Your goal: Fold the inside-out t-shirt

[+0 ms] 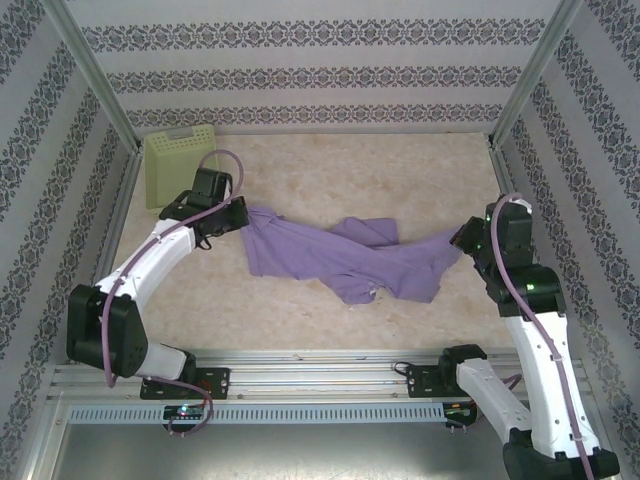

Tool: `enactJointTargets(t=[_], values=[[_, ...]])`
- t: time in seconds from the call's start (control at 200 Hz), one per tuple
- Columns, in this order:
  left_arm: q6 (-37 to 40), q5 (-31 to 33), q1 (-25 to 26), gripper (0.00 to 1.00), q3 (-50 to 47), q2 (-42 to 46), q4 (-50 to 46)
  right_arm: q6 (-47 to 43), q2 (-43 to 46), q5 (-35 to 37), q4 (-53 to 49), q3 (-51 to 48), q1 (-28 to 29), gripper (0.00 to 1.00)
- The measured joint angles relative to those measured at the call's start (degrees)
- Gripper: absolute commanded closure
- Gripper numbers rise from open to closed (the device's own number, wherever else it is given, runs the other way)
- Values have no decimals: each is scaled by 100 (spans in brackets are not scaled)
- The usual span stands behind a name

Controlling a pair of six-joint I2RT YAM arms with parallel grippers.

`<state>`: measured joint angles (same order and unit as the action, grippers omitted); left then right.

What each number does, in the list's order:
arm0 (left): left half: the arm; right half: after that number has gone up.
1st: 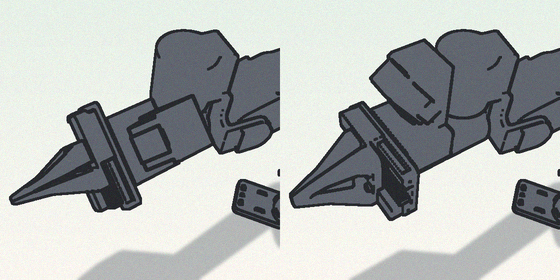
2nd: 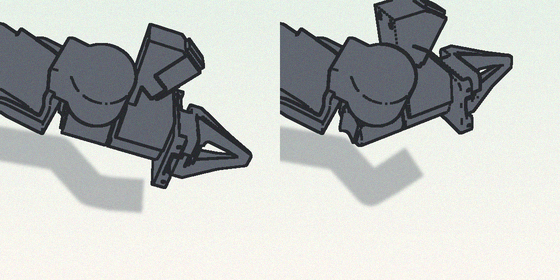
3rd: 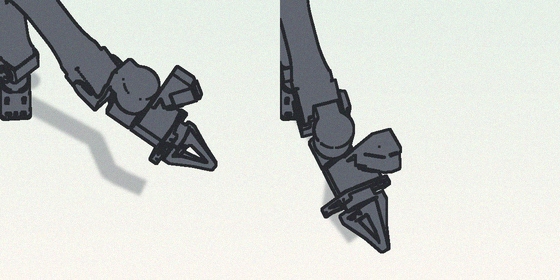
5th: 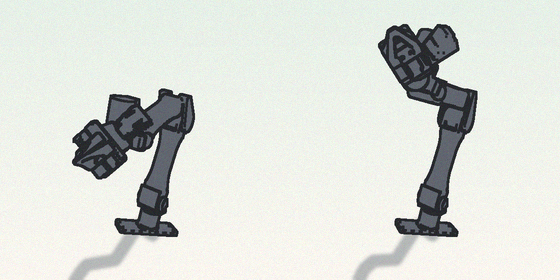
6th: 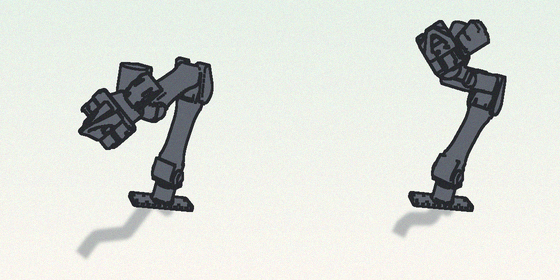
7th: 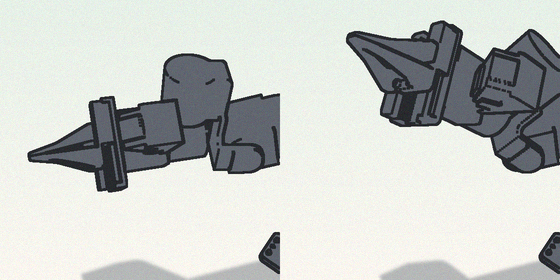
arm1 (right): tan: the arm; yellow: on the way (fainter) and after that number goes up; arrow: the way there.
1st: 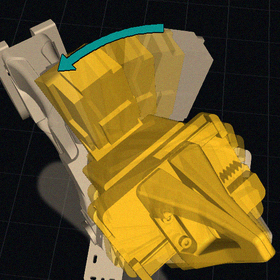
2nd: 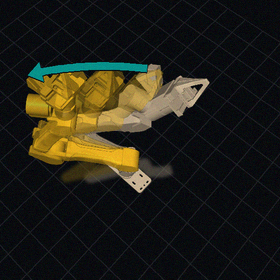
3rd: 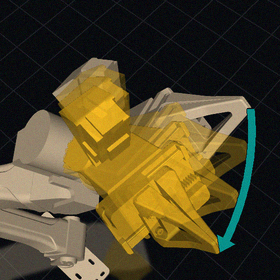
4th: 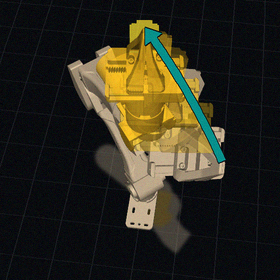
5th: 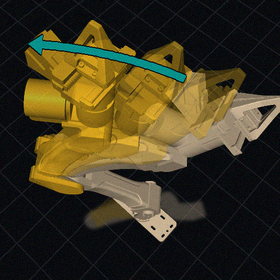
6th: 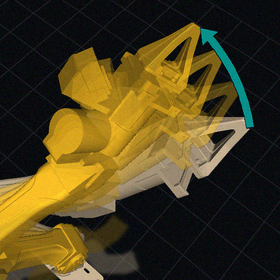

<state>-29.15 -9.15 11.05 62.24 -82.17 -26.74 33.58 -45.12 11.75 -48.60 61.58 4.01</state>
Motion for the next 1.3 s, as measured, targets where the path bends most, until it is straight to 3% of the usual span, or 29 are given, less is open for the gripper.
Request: enactJointTargets(t=[0.12, 0.24, 0.41, 0.475, 0.605, 0.784, 0.929, 1.044, 1.134, 1.254, 1.299], values=[[-63, -184, -267, 99, 105, -243, -13, -168, -157, 96, -74, 289, -367, 100], [-59, -382, -286, 91, 743, -1095, -39, -247, -219, 20, -39, 404, -542, 100], [61, -398, -251, 74, 1261, -2267, -114, -245, -249, -223, 39, 243, -542, 100], [166, -280, -214, 62, 1392, -2601, -280, -245, -210, -264, 57, 131, -542, 100], [328, 79, -70, 43, 1405, -2653, -546, -229, -39, -415, 83, -44, -540, 100], [350, 426, 319, 40, 1443, -2481, -595, -201, 48, -577, 214, -284, -542, 100], [345, 614, 474, 42, 1493, -2498, -649, -190, 24, -636, 212, -422, -542, 100], [332, 750, 459, 51, 1504, -2538, -662, -192, 50, -636, 214, -424, -542, 100], [332, 800, 459, 66, 1504, -2588, -680, -195, 74, -632, 214, -424, -542, 100], [282, 789, 459, 99, 1504, -2623, -715, -205, 83, -625, 214, -424, -542, 100], [315, 774, 448, 100, 1504, -2623, -719, -210, 81, -610, 214, -422, -542, 100]])
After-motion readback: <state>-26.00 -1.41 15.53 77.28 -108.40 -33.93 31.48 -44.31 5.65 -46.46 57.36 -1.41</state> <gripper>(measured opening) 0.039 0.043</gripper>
